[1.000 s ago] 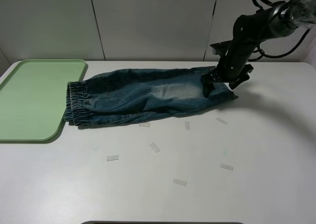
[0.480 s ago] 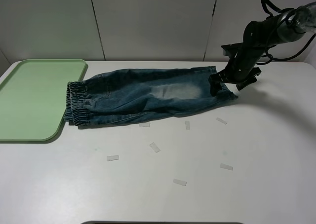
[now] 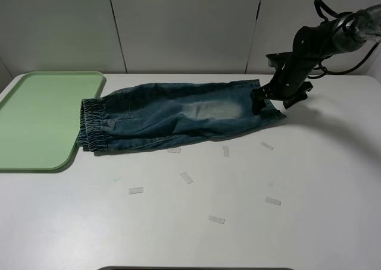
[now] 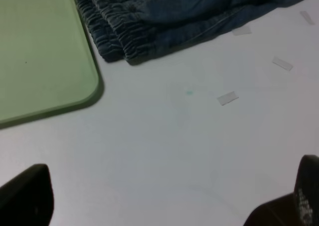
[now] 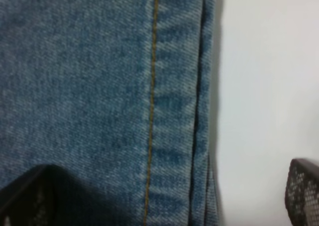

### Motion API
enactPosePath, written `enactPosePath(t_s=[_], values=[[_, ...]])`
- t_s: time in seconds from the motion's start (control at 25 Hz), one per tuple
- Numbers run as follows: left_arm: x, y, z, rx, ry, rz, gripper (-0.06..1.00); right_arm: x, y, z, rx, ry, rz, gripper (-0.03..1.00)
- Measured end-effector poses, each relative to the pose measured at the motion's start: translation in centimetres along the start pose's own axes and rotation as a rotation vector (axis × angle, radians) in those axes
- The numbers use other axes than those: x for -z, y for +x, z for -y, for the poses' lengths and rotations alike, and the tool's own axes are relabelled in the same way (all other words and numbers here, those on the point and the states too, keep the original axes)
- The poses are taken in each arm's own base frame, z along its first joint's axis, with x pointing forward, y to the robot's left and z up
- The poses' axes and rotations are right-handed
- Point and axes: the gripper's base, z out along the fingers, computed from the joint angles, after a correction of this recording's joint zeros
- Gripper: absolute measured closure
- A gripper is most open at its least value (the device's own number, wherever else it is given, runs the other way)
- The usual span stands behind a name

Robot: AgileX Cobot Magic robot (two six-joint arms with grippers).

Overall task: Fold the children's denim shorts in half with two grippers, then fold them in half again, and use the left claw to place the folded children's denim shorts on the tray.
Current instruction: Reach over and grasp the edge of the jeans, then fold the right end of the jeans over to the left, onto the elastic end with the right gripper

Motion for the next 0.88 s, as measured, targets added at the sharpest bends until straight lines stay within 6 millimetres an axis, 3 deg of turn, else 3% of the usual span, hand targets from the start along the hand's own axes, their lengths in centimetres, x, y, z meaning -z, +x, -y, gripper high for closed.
enactPosePath(t_s=[0.12, 0.2, 0.44, 0.48, 0.88], values=[[0.0, 0.0, 0.0, 0.0, 0.0, 0.0, -0.01, -0.28, 0.12, 0.01, -0.004, -0.004, -0.017, 0.29], [0.0, 0.0, 0.0, 0.0, 0.0, 0.0, -0.01, -0.33, 0.11, -0.01, -0.007, -0.007, -0.019, 0.38], [0.0, 0.0, 0.0, 0.0, 0.0, 0.0, -0.01, -0.43, 0.1, -0.49, -0.04, -0.037, -0.019, 0.92], [0.0, 0.0, 0.0, 0.0, 0.0, 0.0, -0.01, -0.43, 0.09, -0.59, -0.038, -0.038, -0.019, 0.96], [0.0, 0.0, 0.0, 0.0, 0.0, 0.0, -0.01, 0.08, 0.0, -0.41, -0.011, -0.017, -0.017, 0.96]])
